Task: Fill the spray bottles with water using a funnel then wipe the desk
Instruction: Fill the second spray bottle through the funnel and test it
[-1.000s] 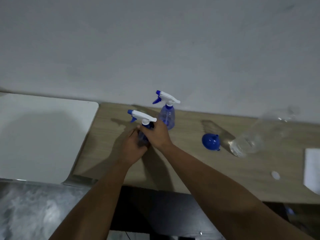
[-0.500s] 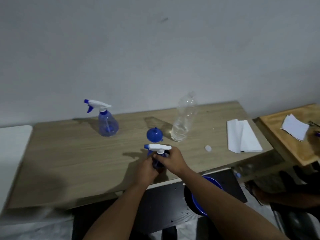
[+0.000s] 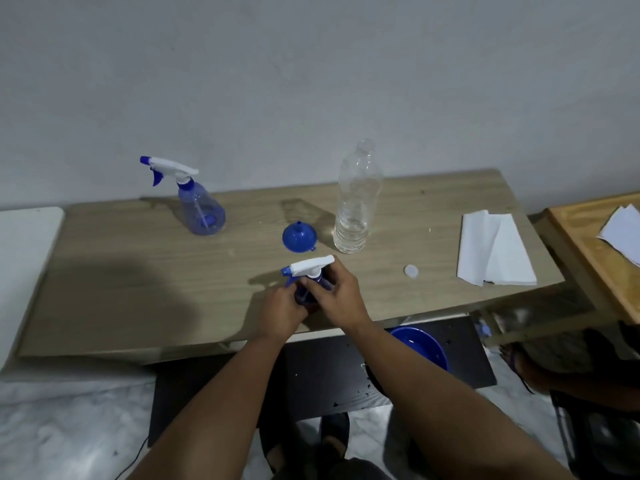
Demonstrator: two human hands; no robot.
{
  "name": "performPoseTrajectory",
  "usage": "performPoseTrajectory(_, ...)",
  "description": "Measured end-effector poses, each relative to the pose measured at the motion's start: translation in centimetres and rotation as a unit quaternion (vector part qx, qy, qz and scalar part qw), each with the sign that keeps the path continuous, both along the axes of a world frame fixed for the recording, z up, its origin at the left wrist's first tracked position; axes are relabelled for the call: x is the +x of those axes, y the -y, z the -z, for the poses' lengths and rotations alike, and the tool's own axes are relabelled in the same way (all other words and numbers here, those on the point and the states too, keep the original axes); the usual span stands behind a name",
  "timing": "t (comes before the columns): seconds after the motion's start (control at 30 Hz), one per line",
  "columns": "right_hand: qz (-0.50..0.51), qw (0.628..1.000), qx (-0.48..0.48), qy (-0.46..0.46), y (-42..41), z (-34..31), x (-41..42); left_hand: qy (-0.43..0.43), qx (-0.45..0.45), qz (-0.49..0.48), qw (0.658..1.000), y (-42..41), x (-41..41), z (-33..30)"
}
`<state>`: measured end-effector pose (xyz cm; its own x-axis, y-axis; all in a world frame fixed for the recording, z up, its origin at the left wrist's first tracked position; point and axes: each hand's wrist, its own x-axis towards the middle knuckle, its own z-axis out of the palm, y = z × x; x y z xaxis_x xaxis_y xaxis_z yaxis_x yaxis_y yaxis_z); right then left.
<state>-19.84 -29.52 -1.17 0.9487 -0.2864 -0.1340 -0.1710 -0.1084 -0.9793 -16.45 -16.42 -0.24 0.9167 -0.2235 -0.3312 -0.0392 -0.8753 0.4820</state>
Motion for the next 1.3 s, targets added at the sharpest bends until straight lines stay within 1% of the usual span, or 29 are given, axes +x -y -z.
performPoseTrajectory(0.13,-0.047,0.998,-0.036,-0.012,1.0,-0.7,0.2,-0.006,-0.011,-0.009,1.000,0.2,-0.4,-0.8)
performPoseTrajectory(0.27,-0.036,0.998,-0.046,-0.023,0.8,-0.9,0.2,-0.001,-0.009,-0.026,1.000,0.2,-0.8,-1.1)
performPoseTrajectory(0.37,-0.048,0.997,-0.054,-0.026,0.8,-1.0,0.5,-0.002,-0.043,-0.022,0.999,0.5,-1.1,-1.8)
performPoseTrajectory(0.43,-0.053,0.996,-0.067,-0.032,0.7,-1.2,0.5,0.003,-0.033,-0.032,0.999,0.6,-1.2,-2.0)
performPoseTrajectory(0.53,-0.055,0.996,-0.068,-0.034,0.8,-1.4,0.6,0.002,-0.022,-0.045,0.999,0.7,-1.4,-2.0)
performPoseTrajectory(0.63,-0.060,0.995,-0.060,-0.055,0.8,-1.3,0.8,0.003,-0.056,-0.047,0.997,0.8,-1.6,-2.1)
performPoseTrajectory(0.73,-0.064,0.995,-0.058,-0.054,0.3,-1.5,0.5,-0.003,-0.047,-0.062,0.997,0.9,-1.8,-2.2)
performPoseTrajectory(0.9,-0.048,0.995,-0.042,-0.071,0.5,-2.0,1.1,0.009,-0.083,-0.049,0.995,1.0,-2.2,-2.7)
performPoseTrajectory(1.03,-0.075,0.993,-0.052,-0.077,0.3,-2.0,0.6,0.003,-0.039,-0.057,0.998,0.9,-2.0,-2.2)
performPoseTrajectory(1.2,-0.073,0.992,-0.068,-0.074,0.7,-2.3,1.0,0.008,-0.038,-0.044,0.998,0.8,-2.0,-1.6)
performPoseTrajectory(1.3,-0.087,0.991,-0.076,-0.074,0.5,-2.4,0.8,-0.004,-0.019,-0.067,0.998,0.8,-1.9,-1.0)
